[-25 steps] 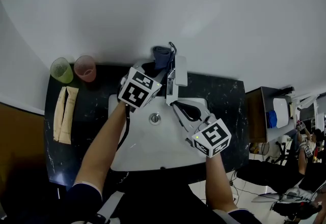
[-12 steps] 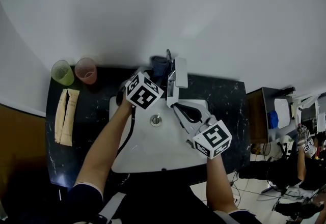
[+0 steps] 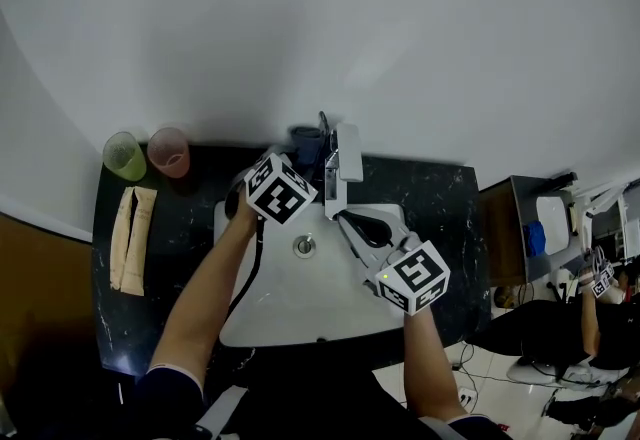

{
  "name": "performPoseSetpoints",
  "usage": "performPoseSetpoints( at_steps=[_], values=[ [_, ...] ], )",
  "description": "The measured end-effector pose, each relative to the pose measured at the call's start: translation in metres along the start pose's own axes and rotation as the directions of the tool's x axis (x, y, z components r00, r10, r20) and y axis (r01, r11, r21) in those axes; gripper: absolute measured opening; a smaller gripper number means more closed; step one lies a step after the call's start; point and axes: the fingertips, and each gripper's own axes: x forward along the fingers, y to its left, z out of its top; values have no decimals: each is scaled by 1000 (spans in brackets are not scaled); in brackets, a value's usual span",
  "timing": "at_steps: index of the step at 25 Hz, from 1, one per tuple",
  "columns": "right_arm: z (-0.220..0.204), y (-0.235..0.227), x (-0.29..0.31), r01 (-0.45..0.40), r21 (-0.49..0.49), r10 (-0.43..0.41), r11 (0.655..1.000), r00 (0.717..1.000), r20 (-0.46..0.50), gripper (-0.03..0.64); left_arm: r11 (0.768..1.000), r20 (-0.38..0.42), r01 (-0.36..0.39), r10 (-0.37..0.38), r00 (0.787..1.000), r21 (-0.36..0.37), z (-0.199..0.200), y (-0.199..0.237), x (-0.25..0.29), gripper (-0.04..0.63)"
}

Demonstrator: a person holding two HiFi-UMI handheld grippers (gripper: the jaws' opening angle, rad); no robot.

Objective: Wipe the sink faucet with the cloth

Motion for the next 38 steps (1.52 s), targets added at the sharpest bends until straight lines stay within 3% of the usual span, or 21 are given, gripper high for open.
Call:
performPoseSetpoints(
  at_steps=[8,14,17,20,26,31,38],
  values=[
    [0,-2,0,4,3,-4,1000,1000,-4,6,1000,116,-4,5,993,-11,35,1,-28,95],
    [0,-1,0,8,5,-8,1000,1000,-3,6,1000,245,-18,18,969,-1,79,6,-62,95],
    [0,-2,0,7,7,-7,1000,1000,-1,6,1000,260,-16,13,966,7,86,6,-65,95],
    [1,-2,0,2,8,-2,1000,1000,2,6,1000,241,-6,9,970,-14,77,8,-58,95],
    [1,-1,0,0,17,0,1000,1000,11,6,1000,106,5,-2,994,-28,34,6,-23,95],
    [2,-2,-1,-5,18,5,1000,1000,22,6,1000,8,0,0,1000,5,6,5,1,97],
    [0,-3,-1,-9,27,8,1000,1000,27,6,998,-43,3,-1,999,62,-2,-5,-1,97]
  ],
)
